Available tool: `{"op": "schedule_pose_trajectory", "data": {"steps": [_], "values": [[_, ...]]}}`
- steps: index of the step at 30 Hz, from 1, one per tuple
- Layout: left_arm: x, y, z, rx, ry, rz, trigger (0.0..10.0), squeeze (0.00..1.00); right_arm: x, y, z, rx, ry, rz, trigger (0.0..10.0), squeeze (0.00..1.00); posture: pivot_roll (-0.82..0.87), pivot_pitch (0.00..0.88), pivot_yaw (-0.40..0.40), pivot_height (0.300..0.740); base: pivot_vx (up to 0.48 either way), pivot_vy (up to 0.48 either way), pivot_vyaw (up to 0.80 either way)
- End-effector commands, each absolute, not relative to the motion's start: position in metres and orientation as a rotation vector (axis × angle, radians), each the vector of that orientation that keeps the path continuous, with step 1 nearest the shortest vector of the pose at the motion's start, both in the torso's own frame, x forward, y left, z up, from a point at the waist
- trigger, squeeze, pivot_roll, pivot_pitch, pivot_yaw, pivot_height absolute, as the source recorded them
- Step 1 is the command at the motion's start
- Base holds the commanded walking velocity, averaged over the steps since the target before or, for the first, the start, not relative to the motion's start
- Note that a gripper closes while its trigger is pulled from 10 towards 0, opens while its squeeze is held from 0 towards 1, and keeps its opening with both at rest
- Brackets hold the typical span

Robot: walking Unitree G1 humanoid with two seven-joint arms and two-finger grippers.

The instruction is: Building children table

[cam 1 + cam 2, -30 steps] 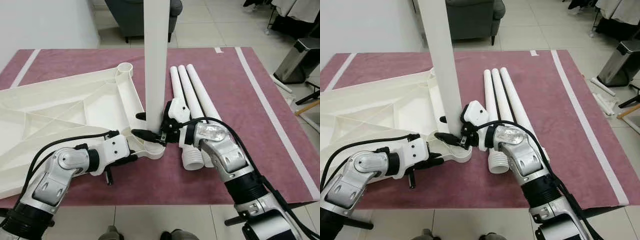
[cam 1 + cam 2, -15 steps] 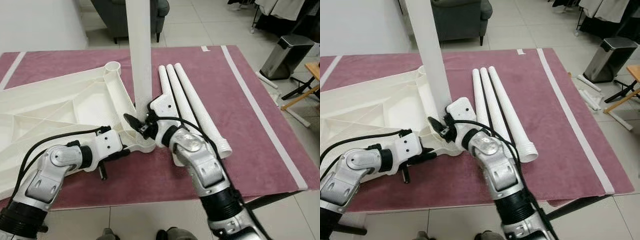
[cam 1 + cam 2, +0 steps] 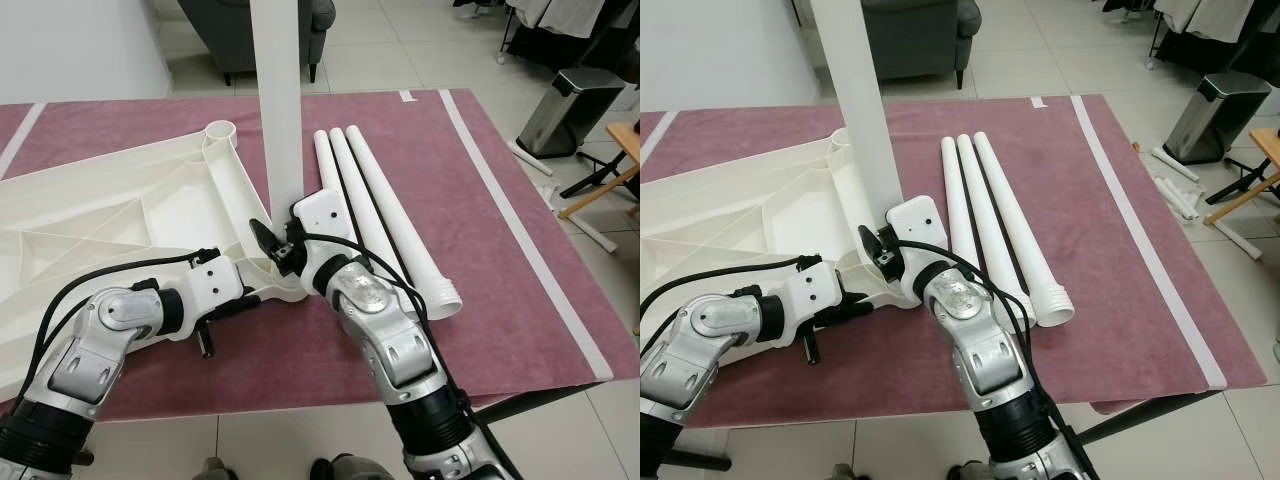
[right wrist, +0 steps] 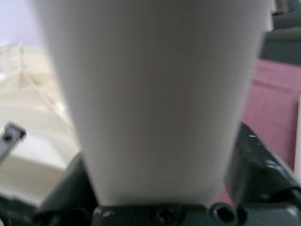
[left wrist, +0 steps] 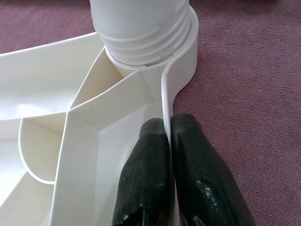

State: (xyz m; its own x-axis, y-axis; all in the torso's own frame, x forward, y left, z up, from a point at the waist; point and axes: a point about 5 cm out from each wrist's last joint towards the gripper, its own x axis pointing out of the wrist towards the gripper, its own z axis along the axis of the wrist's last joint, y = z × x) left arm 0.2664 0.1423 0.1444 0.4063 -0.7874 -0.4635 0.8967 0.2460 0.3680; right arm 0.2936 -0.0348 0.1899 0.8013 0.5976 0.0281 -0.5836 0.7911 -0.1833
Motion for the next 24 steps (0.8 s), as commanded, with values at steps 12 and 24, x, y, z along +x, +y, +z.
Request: {"op": "schedule_pose_trajectory", "data": {"steps": [12,24], "values": [[0.248,0.125,0.142,0.635,0.156,-1.318,0.0,0.00,0.291,-0.054,0.190,-0.317,-0.056,1.102,10.0,0.00,0.09,0.127,0.013,0.740,0.000,0.000,0.00],[0.249,0.123,0.144,0.636,0.133,-1.306,0.0,0.00,0.320,-0.065,0.170,-0.406,0.098,1.258,10.0,0.00,0.10,0.118,0.007,0.740,0.000,0.000,0.00]]}}
